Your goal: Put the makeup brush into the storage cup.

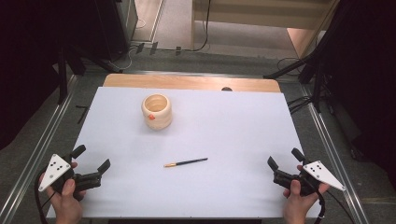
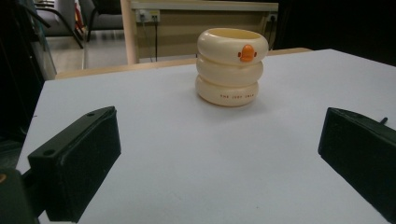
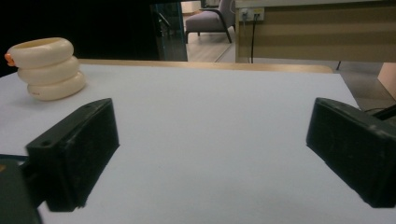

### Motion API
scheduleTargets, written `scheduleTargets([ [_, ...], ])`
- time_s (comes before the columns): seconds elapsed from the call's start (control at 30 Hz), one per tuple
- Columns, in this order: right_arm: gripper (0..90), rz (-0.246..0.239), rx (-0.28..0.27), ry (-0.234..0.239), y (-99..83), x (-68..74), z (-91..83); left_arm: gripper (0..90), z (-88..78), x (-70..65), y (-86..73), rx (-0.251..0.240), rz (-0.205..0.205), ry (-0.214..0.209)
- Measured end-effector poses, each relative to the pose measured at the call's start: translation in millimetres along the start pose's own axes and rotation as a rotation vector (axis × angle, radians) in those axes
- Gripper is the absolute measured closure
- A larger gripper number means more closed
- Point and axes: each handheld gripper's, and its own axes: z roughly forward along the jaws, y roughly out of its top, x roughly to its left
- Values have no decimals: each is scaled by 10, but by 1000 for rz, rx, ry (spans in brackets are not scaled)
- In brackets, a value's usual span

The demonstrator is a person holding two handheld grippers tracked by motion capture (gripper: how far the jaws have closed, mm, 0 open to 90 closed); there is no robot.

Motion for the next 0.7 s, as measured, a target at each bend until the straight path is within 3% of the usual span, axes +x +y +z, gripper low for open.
scheduleTargets([
  [0.13,147,3,11,-6,0,7,7,0,-4,8,-5,5,0,4],
  [0.43,143,-1,17,-17,16,45,33,0,5,-13,-1,5,0,5],
  [0.53,143,-24,23,-32,31,67,52,0,18,-24,-5,9,7,2],
  [0.7,145,-17,29,-22,64,96,83,0,56,-32,-14,16,9,-4],
])
